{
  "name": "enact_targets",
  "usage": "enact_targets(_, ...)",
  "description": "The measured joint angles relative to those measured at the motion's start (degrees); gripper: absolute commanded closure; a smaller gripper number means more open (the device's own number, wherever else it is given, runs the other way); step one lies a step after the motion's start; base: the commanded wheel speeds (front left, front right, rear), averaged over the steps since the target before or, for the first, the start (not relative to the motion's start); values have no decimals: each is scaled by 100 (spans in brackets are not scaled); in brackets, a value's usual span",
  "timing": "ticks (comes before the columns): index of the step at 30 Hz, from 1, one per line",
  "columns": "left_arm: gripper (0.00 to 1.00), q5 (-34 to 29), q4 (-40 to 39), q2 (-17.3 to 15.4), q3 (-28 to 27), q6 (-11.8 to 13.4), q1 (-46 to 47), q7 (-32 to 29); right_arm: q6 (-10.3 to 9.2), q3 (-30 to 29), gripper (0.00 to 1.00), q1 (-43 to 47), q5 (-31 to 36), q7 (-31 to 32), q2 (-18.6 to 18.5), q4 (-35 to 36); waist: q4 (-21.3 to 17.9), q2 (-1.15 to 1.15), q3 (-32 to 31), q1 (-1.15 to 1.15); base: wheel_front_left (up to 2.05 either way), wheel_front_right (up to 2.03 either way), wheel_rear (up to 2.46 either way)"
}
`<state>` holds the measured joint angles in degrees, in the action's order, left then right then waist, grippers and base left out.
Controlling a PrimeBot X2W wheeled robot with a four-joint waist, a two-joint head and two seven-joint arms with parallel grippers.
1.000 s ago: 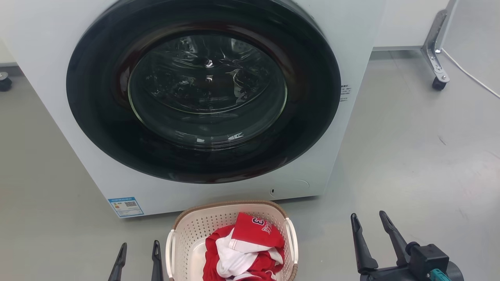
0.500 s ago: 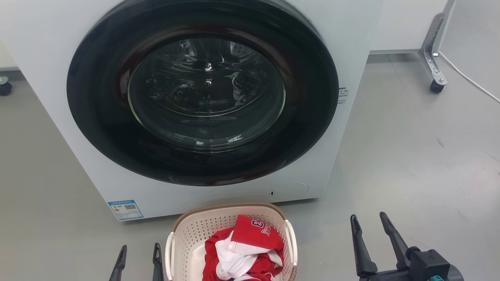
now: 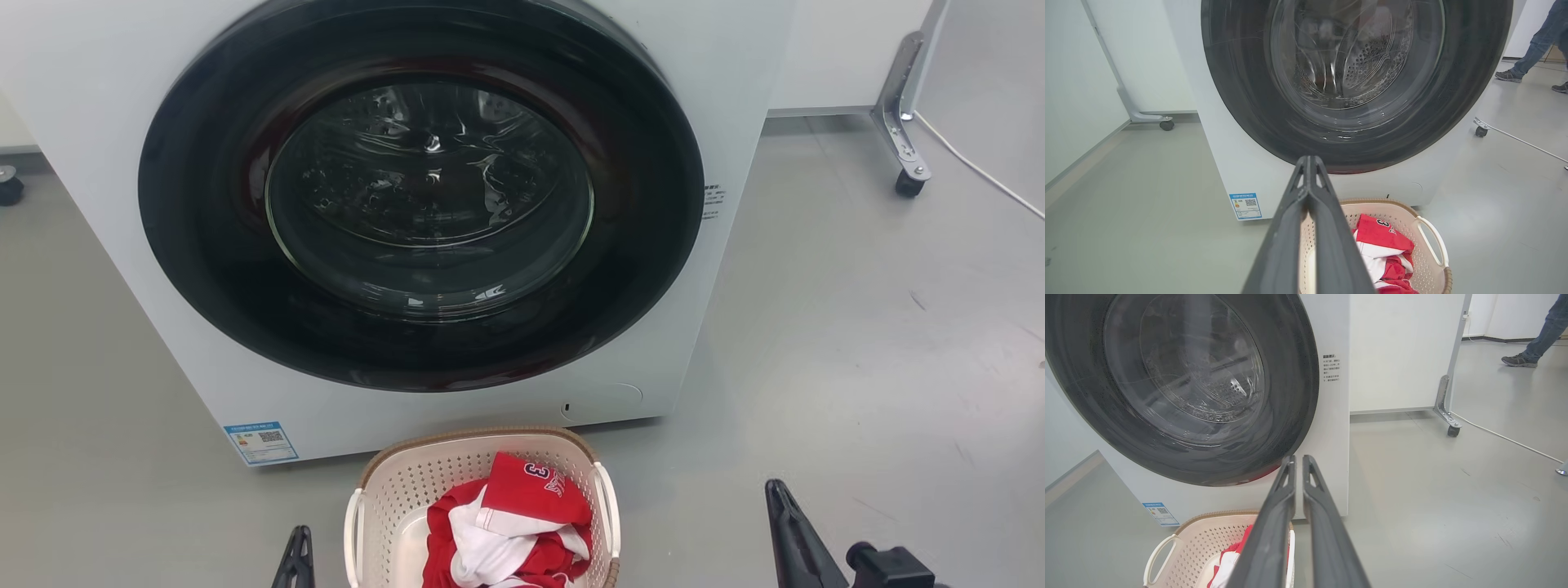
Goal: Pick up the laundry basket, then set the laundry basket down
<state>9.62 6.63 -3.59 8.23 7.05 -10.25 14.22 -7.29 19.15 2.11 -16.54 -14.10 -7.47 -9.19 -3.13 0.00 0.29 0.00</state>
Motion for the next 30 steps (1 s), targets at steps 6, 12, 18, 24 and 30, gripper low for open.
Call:
enact_targets(6, 100, 235, 49, 4, -45, -59, 12, -65, 75, -148, 100, -3, -276, 98, 29, -40, 17, 0, 1, 0, 0, 0, 0)
enact_targets(12, 100, 666, 96, 7, -118, -156, 38, -200, 129, -275, 100, -20, -681, 200, 70, -69, 36, 0, 0, 0, 0, 0, 0)
enact_targets(18, 100, 1276, 178, 13, -221, -237, 80, -331, 226, -448, 100, -40, -1205, 353, 93, -104, 55, 0, -2, 0, 0, 0, 0)
enact_targets(24, 100, 1829, 220, 20, -290, -311, 203, -481, 303, -621, 100, -49, -1686, 501, 118, -180, 75, 0, -3, 0, 0, 0, 0)
enact_targets(30, 100, 2331, 289, 20, -401, -409, 307, -630, 389, -789, 100, -122, -2140, 623, 148, -227, 94, 0, -5, 0, 0, 0, 0)
